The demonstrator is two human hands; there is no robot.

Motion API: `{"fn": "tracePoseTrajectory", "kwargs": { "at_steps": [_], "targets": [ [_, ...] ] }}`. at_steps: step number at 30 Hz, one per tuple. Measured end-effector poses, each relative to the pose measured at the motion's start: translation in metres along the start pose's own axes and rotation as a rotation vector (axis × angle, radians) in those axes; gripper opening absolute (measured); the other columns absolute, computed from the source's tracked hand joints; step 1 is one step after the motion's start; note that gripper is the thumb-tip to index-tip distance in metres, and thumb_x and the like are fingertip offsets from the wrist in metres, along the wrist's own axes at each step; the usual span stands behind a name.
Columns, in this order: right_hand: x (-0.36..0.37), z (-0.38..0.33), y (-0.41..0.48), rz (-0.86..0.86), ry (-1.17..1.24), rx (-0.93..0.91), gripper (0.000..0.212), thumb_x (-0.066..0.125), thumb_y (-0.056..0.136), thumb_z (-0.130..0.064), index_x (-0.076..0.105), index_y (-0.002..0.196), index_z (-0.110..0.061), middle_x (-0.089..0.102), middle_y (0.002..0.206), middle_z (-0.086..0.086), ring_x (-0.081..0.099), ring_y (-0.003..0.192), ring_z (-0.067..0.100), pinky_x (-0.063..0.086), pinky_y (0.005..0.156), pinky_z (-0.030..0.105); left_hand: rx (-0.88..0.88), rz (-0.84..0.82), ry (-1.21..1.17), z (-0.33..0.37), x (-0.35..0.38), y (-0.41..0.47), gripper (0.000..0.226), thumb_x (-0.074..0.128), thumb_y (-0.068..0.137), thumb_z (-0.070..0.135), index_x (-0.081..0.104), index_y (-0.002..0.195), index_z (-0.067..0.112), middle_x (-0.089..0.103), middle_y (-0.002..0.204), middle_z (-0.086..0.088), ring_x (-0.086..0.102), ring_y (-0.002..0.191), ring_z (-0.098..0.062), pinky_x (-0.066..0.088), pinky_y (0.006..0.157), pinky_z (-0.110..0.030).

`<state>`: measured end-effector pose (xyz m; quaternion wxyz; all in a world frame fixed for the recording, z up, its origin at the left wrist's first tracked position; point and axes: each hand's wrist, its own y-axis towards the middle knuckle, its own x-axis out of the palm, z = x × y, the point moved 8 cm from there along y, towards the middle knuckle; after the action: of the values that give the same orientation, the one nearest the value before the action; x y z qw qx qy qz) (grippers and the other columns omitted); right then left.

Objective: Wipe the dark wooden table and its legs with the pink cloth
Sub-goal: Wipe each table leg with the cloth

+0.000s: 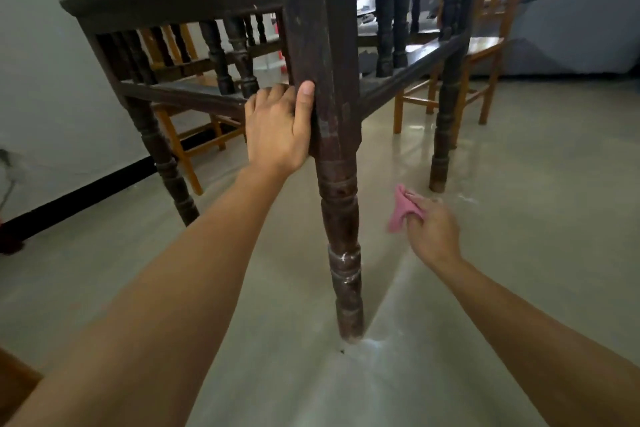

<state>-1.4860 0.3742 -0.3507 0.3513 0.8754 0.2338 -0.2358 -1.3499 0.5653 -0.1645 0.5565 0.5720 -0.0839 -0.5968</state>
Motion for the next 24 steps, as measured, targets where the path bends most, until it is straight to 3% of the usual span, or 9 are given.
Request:
{"fn": "tracePoseTrajectory", "kwargs": {
  "at_steps": [1,6,8,10,13,15,19,22,24],
  "targets": [
    [-0.001,0.000,0.006,0.011,0.019,0.054,0.041,0.057,0.096,-0.021,0.055,0.137,-0.025,0.062,0.116,0.007,0.053,0.092,0.015,0.046,0.077,0.023,0.000,0.024,-0.010,0.000,-0.002,0.000,0.073,0.006,0.096,0.055,0.068,0.103,0.016,0.064,0.108,-0.007,0.051,0.111,-0.026,0.033,0.103,-0.045],
    [0.016,-0.089,-0.040,0.150,0.331,-0.052,0.034,0.059,0.094,-0.018,0.059,0.127,-0.012,0.053,0.102,-0.002,0.060,0.085,0.017,0.052,0.070,0.018,0.018,-0.001,0.008,0.002,0.001,0.003,0.075,0.006,0.095,0.057,0.068,0.107,0.017,0.064,0.110,-0.006,0.051,0.114,-0.025,0.030,0.105,-0.041],
    [0.026,-0.103,-0.071,0.131,0.306,-0.209,0.022,0.057,0.090,-0.018,0.065,0.110,-0.013,0.054,0.103,0.001,0.058,0.090,0.019,0.051,0.074,0.020,0.020,-0.004,0.025,0.000,0.000,0.004,0.075,0.005,0.095,0.058,0.068,0.107,0.019,0.064,0.111,-0.005,0.050,0.114,-0.024,0.029,0.104,-0.040],
    [0.039,-0.126,-0.099,0.025,0.282,-0.480,0.017,0.056,0.094,-0.023,0.071,0.100,-0.016,0.059,0.099,0.003,0.060,0.088,0.018,0.053,0.071,0.028,0.020,-0.005,0.024,-0.001,-0.001,0.004,0.074,0.005,0.095,0.058,0.068,0.106,0.019,0.064,0.111,-0.004,0.050,0.114,-0.023,0.028,0.105,-0.039],
    [0.035,-0.155,-0.103,0.030,0.288,-0.671,0.014,0.060,0.097,-0.027,0.070,0.106,-0.029,0.063,0.095,0.002,0.059,0.082,0.016,0.052,0.066,0.031,0.044,-0.032,0.023,-0.004,-0.001,0.006,0.074,0.005,0.094,0.059,0.067,0.102,0.019,0.063,0.108,-0.003,0.051,0.112,-0.022,0.030,0.105,-0.040],
    [0.016,-0.150,-0.071,0.125,0.350,-0.540,0.020,0.060,0.094,-0.022,0.067,0.109,-0.033,0.059,0.102,0.002,0.057,0.086,0.013,0.050,0.072,0.027,0.051,-0.041,0.025,-0.006,-0.002,0.007,0.071,0.008,0.096,0.058,0.067,0.098,0.019,0.063,0.104,-0.002,0.051,0.109,-0.022,0.030,0.103,-0.040],
    [-0.026,-0.093,0.007,0.226,0.291,-0.145,0.032,0.056,0.092,-0.006,0.067,0.121,-0.014,0.048,0.114,0.003,0.049,0.093,0.003,0.043,0.083,0.004,0.045,-0.031,0.020,-0.009,0.001,0.005,0.064,0.014,0.100,0.053,0.066,0.096,0.018,0.062,0.102,-0.002,0.051,0.109,-0.022,0.029,0.103,-0.039],
    [-0.041,-0.051,0.027,0.231,0.272,0.116,0.044,0.056,0.096,-0.011,0.054,0.138,-0.022,0.050,0.124,0.004,0.053,0.102,0.008,0.041,0.082,0.002,0.037,-0.013,0.010,-0.007,0.001,0.004,0.067,0.011,0.098,0.055,0.067,0.099,0.019,0.062,0.104,-0.002,0.051,0.111,-0.023,0.029,0.105,-0.040],
    [-0.046,-0.066,0.021,0.272,0.298,0.054,0.050,0.057,0.095,-0.010,0.048,0.142,-0.025,0.047,0.132,0.004,0.051,0.114,0.013,0.045,0.090,0.010,0.036,-0.005,0.001,-0.005,0.001,0.005,0.069,0.009,0.097,0.057,0.067,0.100,0.019,0.063,0.105,-0.002,0.051,0.111,-0.023,0.030,0.106,-0.041]
  ]
}}
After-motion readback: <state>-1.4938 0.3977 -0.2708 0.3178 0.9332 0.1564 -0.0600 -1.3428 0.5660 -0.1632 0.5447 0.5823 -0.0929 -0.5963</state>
